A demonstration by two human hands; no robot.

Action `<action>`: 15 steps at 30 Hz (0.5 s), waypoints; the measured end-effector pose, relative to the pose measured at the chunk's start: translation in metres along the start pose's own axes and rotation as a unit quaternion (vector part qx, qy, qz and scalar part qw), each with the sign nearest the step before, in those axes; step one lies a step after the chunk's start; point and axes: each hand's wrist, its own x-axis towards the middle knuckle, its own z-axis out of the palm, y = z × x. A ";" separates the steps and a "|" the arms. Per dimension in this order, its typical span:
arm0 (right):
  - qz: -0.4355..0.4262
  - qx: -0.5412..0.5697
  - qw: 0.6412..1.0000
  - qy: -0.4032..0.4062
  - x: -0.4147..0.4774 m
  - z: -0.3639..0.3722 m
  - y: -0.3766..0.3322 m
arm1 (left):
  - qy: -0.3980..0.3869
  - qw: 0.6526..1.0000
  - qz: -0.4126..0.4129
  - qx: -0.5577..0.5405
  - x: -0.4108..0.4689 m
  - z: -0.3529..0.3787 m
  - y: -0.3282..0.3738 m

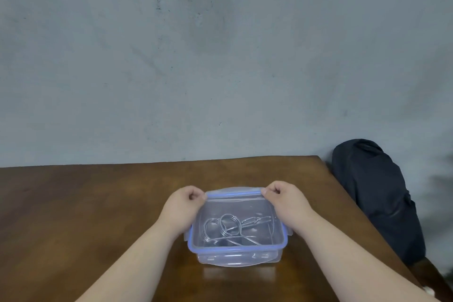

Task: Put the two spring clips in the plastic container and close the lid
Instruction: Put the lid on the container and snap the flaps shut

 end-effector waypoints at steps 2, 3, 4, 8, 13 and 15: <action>0.006 -0.055 0.998 -0.002 0.006 0.007 0.006 | 0.010 1.000 -0.011 0.019 0.000 0.006 -0.007; 0.002 -0.085 0.996 0.001 0.008 0.009 0.007 | 0.019 0.999 -0.013 0.023 0.000 0.008 -0.008; -0.003 -0.113 0.994 0.007 0.009 0.010 0.008 | 0.025 0.999 -0.014 0.027 0.000 0.010 -0.007; -0.014 -0.177 0.984 0.024 0.012 0.013 0.009 | 0.014 0.999 -0.026 0.036 0.006 0.011 -0.002; 0.001 -0.161 0.986 0.040 0.014 0.014 0.015 | 0.007 0.998 -0.028 0.056 0.013 0.012 0.000; 0.005 -0.148 0.988 0.043 0.014 0.014 0.016 | 0.002 0.997 -0.030 0.068 0.014 0.012 0.000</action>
